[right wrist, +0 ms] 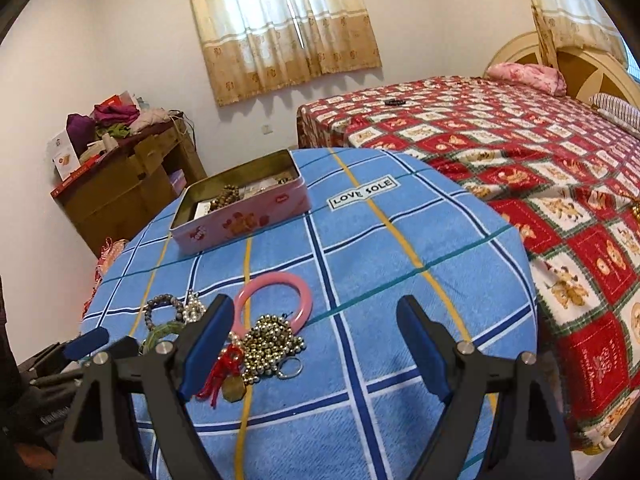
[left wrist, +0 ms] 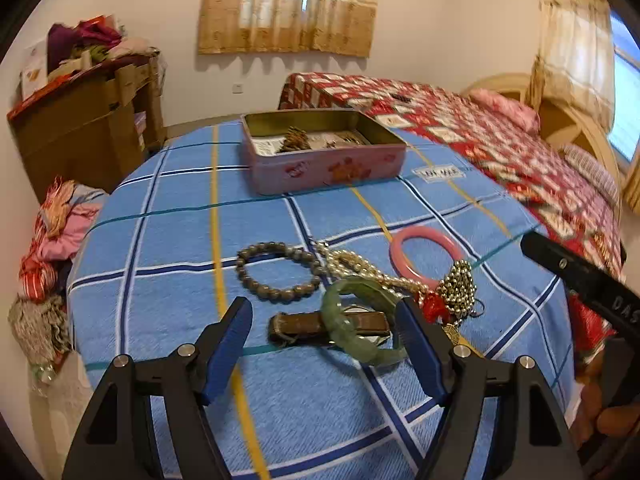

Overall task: Organize jewelry
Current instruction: 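Close the left tool on the green jade bangle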

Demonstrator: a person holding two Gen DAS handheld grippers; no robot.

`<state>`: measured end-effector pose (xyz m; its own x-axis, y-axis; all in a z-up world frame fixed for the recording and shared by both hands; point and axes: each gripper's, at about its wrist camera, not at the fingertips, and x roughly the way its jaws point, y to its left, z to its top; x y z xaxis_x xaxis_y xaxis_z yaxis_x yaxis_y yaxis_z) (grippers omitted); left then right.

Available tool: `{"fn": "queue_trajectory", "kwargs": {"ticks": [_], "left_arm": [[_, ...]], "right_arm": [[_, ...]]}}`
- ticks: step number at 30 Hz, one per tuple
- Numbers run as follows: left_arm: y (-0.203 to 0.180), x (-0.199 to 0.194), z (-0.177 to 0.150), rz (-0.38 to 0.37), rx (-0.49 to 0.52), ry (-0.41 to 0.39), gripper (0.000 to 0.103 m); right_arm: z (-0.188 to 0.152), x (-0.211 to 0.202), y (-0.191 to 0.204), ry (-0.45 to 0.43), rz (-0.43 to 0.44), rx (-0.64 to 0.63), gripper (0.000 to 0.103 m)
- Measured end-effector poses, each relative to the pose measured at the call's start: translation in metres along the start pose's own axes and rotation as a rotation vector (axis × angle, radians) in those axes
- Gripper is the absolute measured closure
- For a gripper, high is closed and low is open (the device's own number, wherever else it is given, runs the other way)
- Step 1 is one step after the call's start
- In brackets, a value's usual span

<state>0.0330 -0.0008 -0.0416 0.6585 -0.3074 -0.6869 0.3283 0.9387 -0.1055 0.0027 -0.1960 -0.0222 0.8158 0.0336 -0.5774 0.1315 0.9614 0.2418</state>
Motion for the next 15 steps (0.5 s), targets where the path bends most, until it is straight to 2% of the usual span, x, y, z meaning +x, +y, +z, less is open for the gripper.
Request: {"fn": "queue_trajectory", "kwargs": {"ticks": [2, 5, 7, 9, 10, 13, 14, 15], "left_arm": [[-0.002, 0.009, 0.0, 0.002, 0.004, 0.024, 0.051], [-0.001, 0.023, -0.002, -0.001, -0.008, 0.07, 0.057], [-0.004, 0.023, -0.004, 0.019, 0.028, 0.054, 0.061], [-0.005, 0.022, -0.006, 0.033, 0.056, 0.045, 0.075], [-0.003, 0.021, -0.006, 0.022, 0.055, 0.043, 0.078], [0.002, 0.018, -0.005, -0.018, 0.042, 0.038, 0.079], [0.004, 0.016, -0.005, -0.022, 0.04, 0.03, 0.093], [0.005, 0.015, -0.004, -0.018, 0.043, 0.02, 0.096]], "right_arm": [[0.0, 0.0, 0.0, 0.0, 0.001, 0.001, 0.017], [0.0, 0.0, 0.0, 0.001, 0.0, 0.001, 0.017], [0.0, 0.001, -0.001, 0.006, 0.002, 0.006, 0.017], [0.0, 0.003, -0.002, 0.013, 0.003, 0.014, 0.017], [0.0, 0.004, -0.002, 0.018, 0.004, 0.019, 0.017], [-0.001, 0.005, -0.004, 0.021, 0.005, 0.027, 0.017], [-0.001, 0.005, -0.004, 0.022, 0.004, 0.028, 0.017], [-0.001, 0.005, -0.004, 0.023, 0.005, 0.028, 0.017]]}}
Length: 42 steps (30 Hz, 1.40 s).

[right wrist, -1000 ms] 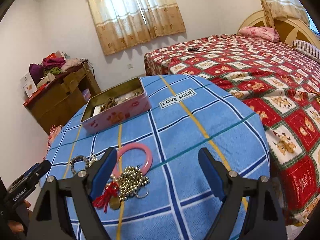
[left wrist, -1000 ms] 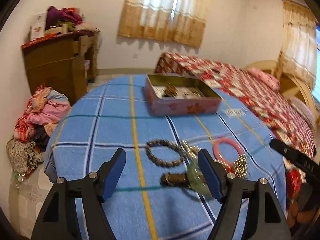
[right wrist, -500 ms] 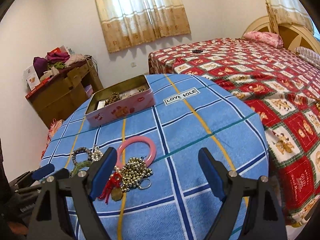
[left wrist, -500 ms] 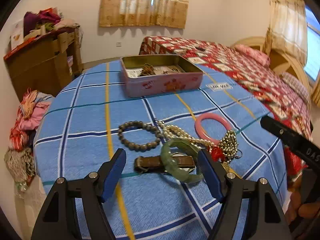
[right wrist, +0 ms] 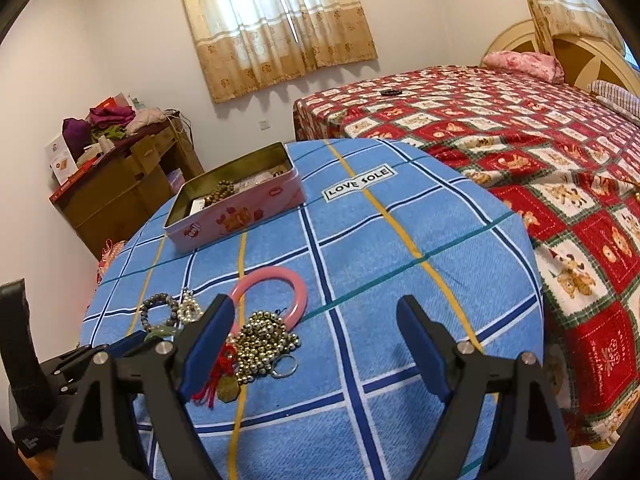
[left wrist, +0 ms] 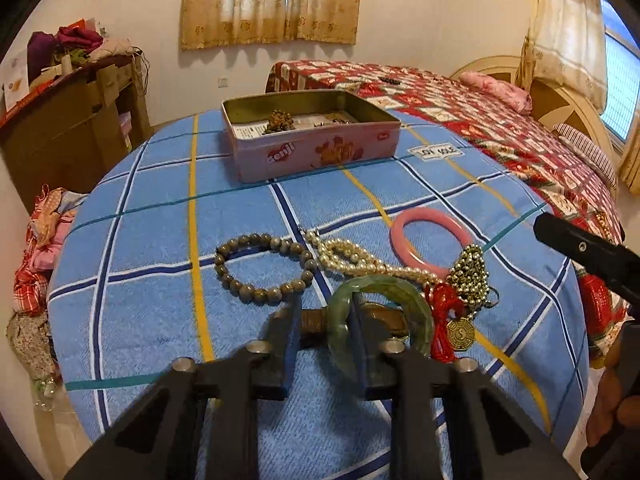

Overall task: Organize jewelry
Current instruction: 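Close the left tool on the green jade bangle, then lift the jade bangle with the left tool while the right tool grasps the gold bead chain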

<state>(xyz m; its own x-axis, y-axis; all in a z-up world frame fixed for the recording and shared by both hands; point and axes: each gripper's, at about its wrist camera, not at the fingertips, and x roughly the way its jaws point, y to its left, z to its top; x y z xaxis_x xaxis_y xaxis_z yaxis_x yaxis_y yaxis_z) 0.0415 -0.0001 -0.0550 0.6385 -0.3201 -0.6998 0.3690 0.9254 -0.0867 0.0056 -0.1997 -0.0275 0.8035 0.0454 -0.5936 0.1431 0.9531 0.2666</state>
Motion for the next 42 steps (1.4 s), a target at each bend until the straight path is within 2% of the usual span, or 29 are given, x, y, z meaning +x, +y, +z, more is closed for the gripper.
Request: {"fn": "queue_trajectory", "kwargs": {"ticks": [6, 19, 23, 28, 30, 34, 37, 39, 42], "left_arm": [[0.004, -0.025, 0.009, -0.032, -0.02, -0.082, 0.096], [0.002, -0.047, 0.024, -0.051, -0.035, -0.153, 0.096], [0.004, -0.05, 0.025, -0.049, -0.04, -0.165, 0.096], [0.011, -0.049, 0.025, -0.053, -0.064, -0.164, 0.097], [0.013, -0.048, 0.025, -0.054, -0.068, -0.163, 0.097], [0.016, -0.046, 0.024, -0.058, -0.083, -0.158, 0.097], [0.02, -0.044, 0.023, -0.064, -0.103, -0.15, 0.096], [0.022, -0.045, 0.022, -0.065, -0.109, -0.151, 0.096], [0.023, -0.047, 0.022, -0.063, -0.111, -0.154, 0.096]], "right_arm": [[-0.001, 0.001, 0.0, 0.002, -0.007, -0.002, 0.017], [-0.009, 0.014, 0.017, 0.073, 0.053, -0.073, 0.02], [-0.009, 0.031, 0.025, 0.138, 0.086, -0.082, 0.032], [-0.011, 0.051, 0.037, 0.206, 0.058, -0.12, 0.034], [-0.014, 0.057, 0.038, 0.236, 0.06, -0.114, 0.041], [-0.018, 0.06, 0.048, 0.231, -0.005, -0.187, 0.047], [-0.019, 0.061, 0.049, 0.221, -0.005, -0.212, 0.051], [-0.018, 0.06, 0.045, 0.229, 0.014, -0.197, 0.081], [-0.014, 0.057, 0.03, 0.24, 0.069, -0.108, 0.083]]}}
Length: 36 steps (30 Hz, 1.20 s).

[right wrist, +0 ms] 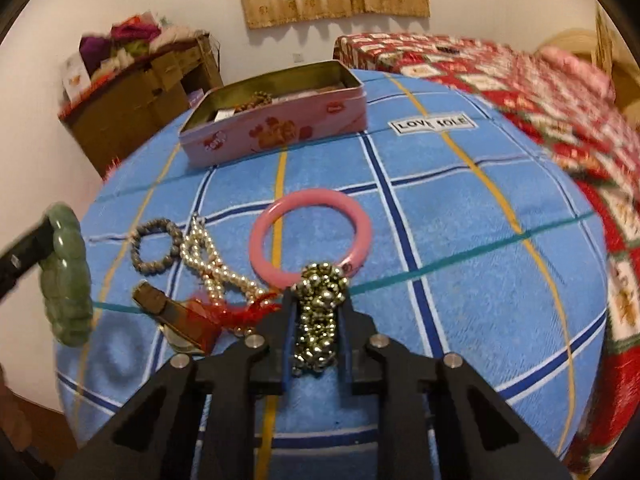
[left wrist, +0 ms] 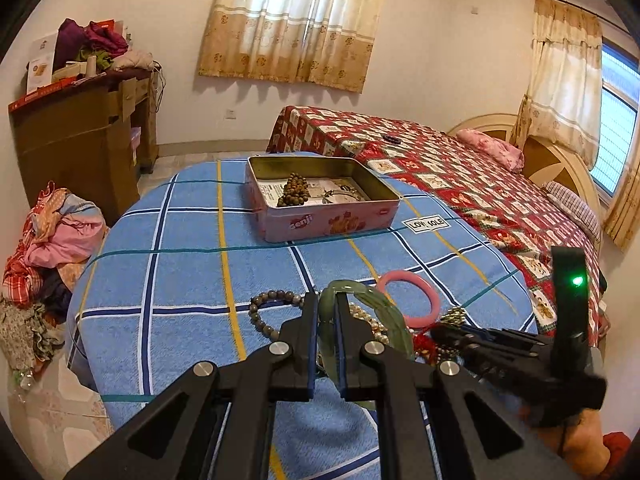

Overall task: Organize jewelry
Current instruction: 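Lift the jade bangle with the left tool while the right tool grasps the gold bead chain, then carry both items over the pink tin and open both tools to drop them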

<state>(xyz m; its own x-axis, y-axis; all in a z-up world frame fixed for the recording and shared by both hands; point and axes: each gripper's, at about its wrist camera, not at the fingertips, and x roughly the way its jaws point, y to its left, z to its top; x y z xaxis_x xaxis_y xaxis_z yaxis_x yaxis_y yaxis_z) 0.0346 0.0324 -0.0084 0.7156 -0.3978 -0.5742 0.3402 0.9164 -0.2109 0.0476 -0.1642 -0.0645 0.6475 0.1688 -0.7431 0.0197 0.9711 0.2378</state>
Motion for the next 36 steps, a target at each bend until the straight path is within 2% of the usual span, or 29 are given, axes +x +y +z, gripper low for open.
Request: {"fn": "queue_trajectory", "kwargs": {"ticks": [9, 14, 26, 36], "left_arm": [[-0.001, 0.0, -0.001, -0.004, -0.008, 0.003, 0.096], [-0.002, -0.001, -0.001, -0.019, -0.026, 0.003, 0.096], [-0.005, 0.0, 0.0, -0.027, -0.026, 0.004, 0.096], [-0.005, 0.017, 0.017, -0.041, -0.026, 0.007, 0.096]], "right_arm": [[0.007, -0.045, -0.014, -0.154, 0.125, 0.084, 0.084], [0.015, -0.06, -0.005, -0.219, 0.142, 0.067, 0.084], [0.02, -0.057, -0.005, -0.226, 0.105, 0.054, 0.083], [0.044, -0.055, -0.007, -0.267, 0.103, 0.052, 0.083]]}}
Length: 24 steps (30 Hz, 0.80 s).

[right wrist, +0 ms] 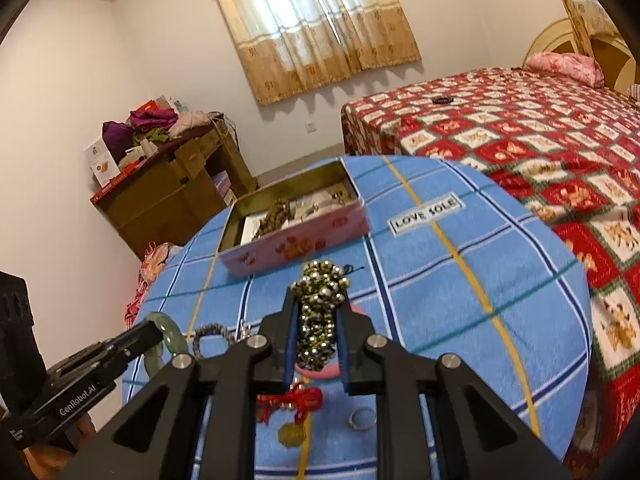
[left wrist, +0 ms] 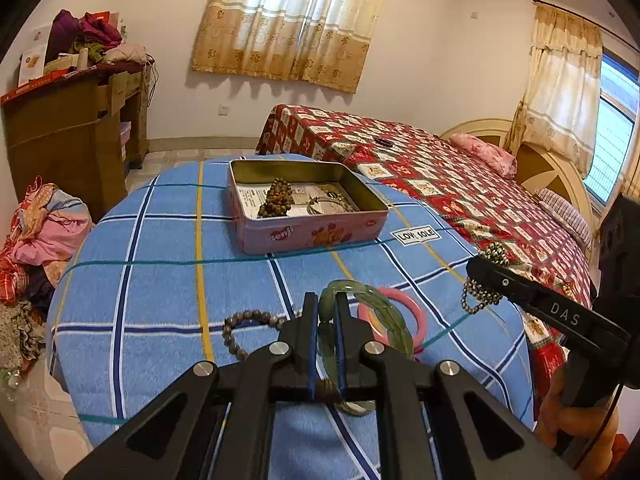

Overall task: Organize jewelry
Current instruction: 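Carry both items over the pink tin and open both tools to drop them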

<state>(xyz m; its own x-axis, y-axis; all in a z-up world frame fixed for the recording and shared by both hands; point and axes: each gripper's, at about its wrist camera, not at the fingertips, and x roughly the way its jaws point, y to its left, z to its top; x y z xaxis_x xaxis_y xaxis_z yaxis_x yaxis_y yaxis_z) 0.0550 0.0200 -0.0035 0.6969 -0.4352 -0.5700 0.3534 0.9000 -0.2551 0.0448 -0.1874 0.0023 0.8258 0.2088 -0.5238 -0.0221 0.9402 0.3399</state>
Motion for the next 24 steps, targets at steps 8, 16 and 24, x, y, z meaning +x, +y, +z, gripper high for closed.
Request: {"fn": "queue_trajectory", "kwargs": {"ticks": [8, 16, 24], "left_arm": [[0.01, 0.022, 0.019, 0.013, -0.017, -0.004, 0.096], [0.02, 0.048, 0.049, 0.014, -0.028, -0.03, 0.096], [0.029, 0.084, 0.079, 0.017, -0.047, -0.052, 0.096]], "right_arm": [[0.02, 0.02, 0.001, -0.012, 0.01, -0.015, 0.083], [0.048, 0.043, 0.007, -0.052, 0.02, -0.045, 0.083], [0.066, 0.081, 0.011, -0.088, 0.007, -0.015, 0.083]]}}
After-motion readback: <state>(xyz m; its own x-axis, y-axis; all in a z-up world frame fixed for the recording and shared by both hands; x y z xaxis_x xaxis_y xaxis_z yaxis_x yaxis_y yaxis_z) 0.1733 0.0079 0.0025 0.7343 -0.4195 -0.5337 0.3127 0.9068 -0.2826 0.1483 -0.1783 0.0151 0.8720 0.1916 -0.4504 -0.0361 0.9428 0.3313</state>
